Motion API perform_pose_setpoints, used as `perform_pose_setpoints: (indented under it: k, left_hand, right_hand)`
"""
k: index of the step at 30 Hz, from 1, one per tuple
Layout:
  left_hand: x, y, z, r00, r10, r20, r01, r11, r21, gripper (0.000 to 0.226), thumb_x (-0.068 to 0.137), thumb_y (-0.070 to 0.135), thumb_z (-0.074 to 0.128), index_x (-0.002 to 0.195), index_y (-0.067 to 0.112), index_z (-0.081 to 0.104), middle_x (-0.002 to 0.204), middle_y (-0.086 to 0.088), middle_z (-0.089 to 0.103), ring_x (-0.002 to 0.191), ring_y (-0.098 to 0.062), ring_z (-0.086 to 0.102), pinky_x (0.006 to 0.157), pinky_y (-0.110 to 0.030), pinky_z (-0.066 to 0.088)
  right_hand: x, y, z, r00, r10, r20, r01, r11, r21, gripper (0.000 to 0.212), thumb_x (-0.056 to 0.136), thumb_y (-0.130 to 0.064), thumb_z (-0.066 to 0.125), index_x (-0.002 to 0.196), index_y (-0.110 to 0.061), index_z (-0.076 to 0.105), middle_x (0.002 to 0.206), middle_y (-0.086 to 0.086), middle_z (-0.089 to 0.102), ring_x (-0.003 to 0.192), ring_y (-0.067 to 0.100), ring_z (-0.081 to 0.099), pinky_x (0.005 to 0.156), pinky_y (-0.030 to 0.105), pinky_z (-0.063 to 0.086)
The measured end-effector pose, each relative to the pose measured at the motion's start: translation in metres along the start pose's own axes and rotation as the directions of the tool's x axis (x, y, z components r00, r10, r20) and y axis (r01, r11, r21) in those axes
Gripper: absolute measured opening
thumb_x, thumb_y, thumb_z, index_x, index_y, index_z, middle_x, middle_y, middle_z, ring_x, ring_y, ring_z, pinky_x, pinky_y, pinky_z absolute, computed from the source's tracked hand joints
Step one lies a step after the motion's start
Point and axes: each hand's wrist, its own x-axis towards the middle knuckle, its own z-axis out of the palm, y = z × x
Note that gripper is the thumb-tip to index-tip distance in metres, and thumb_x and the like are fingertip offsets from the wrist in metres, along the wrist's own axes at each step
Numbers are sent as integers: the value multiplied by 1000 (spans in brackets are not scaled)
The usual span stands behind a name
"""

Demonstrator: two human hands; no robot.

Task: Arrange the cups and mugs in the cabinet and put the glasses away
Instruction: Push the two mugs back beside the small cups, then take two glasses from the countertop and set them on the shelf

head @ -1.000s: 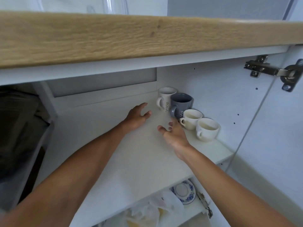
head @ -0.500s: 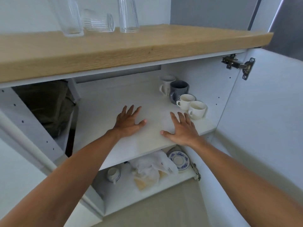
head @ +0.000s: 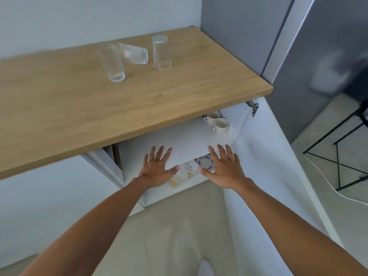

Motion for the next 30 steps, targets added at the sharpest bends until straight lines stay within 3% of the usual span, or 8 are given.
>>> perform_pose_setpoints:
  k: [3, 11, 14, 24, 30]
  left_hand:
    - [-53, 15, -21, 999, 7, 53, -9, 999, 38, 83, 89, 77, 22, 156, 38, -6, 167, 0, -11, 151, -27, -22, 122, -52, -4]
    - [-145, 48, -94, 1000, 20, -8, -20, 1000, -12, 89, 81, 82, 12, 157, 37, -3, 167, 0, -10, 151, -27, -22, 122, -51, -6]
    - [-160, 51, -122, 998, -8, -54, 6, 999, -35, 84, 88, 77, 20, 158, 35, 1, 167, 0, -8, 151, -25, -22, 122, -50, -6]
    - [-145, 22, -187, 966, -121, -226, 92, 987, -134, 77, 92, 72, 32, 157, 39, 5, 168, 1, -4, 151, -24, -21, 121, -49, -6]
    - [-85, -24, -234, 934, -189, -302, 112, 960, -256, 102, 70, 87, 21, 157, 35, 10, 167, -2, 7, 153, -28, -11, 120, -53, 3]
  right_hand:
    - [-46, -14, -31, 1000, 19, 6, -19, 999, 30, 91, 85, -81, 24, 156, -34, -5, 167, 5, -6, 152, 27, -17, 122, 52, -1]
    - [-118, -34, -110, 1000, -21, 13, 21, 1000, 22, 88, 88, -78, 26, 157, -32, -3, 167, 6, -4, 152, 28, -16, 122, 53, 0]
    - [-122, -36, -131, 998, -61, 21, 61, 998, -4, 89, 87, -78, 26, 157, -31, -3, 167, 7, -5, 152, 28, -18, 121, 52, -2]
    - [-63, -67, -198, 978, -199, -67, 195, 979, -65, 87, 91, -74, 30, 158, -30, -4, 167, 8, -4, 152, 28, -18, 121, 51, -1]
    - [16, -106, -234, 971, -212, -109, 201, 974, -105, 90, 89, -76, 32, 158, -29, -2, 167, 10, 0, 152, 29, -13, 121, 53, 4]
